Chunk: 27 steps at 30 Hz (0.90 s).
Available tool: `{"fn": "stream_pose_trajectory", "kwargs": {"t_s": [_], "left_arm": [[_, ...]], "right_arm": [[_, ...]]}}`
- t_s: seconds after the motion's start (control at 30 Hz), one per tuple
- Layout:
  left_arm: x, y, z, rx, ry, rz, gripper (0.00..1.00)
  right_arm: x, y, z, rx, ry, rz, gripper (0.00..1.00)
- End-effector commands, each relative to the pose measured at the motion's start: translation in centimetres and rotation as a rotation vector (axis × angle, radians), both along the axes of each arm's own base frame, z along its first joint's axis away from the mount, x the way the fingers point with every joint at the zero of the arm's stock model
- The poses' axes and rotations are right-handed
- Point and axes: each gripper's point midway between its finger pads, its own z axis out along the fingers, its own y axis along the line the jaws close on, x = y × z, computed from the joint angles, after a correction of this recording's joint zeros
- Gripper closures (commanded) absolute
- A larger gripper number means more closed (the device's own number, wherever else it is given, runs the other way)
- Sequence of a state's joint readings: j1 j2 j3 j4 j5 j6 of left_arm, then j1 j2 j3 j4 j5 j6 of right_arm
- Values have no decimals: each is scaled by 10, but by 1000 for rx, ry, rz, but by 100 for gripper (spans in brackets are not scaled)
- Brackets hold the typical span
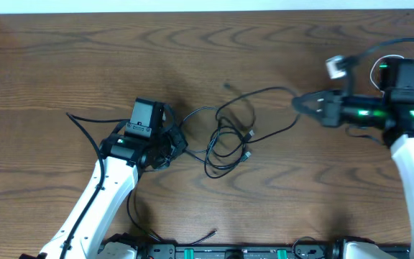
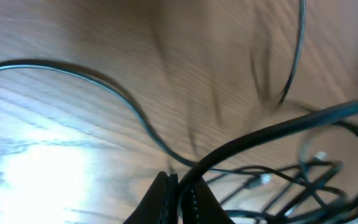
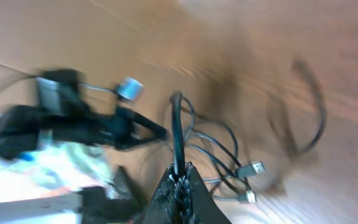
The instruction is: Untangle cables
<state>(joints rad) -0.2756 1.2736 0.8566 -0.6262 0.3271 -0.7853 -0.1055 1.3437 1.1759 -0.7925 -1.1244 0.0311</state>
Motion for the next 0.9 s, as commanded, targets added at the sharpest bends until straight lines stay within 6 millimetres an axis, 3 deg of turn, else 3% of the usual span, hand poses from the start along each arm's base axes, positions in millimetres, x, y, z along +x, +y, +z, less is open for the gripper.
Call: {"fn": "stream_pose_trajectory", "kwargs": {"t_s": [0.0, 0.07, 0.33, 0.47, 0.53, 0.6, 0.73, 0.87], "left_arm": [[0, 23, -10, 125, 6, 38, 92], [-2, 30, -13, 166, 12, 49, 92], [-13, 76, -20, 413, 46, 120, 92], [-18, 94, -20, 511, 58, 144, 92], [-20, 97, -20, 530, 65, 147, 92], [-21, 98, -20, 533, 70, 146, 92], [-21, 97, -20, 530, 68, 146, 92], [-19, 86, -21, 469, 69, 126, 92]], "right_arm": [[-20, -19, 59, 265, -184, 107, 99], [-16, -44, 68, 295, -225, 54, 99], [-5, -145, 68, 261, -253, -281, 99], [-9, -208, 53, 232, -148, -550, 99], [-19, -245, 40, 219, -68, -718, 99], [-30, -268, 29, 209, -10, -833, 99], [-51, -294, 8, 207, 111, -992, 99], [-46, -285, 6, 199, 123, -962, 99]]}}
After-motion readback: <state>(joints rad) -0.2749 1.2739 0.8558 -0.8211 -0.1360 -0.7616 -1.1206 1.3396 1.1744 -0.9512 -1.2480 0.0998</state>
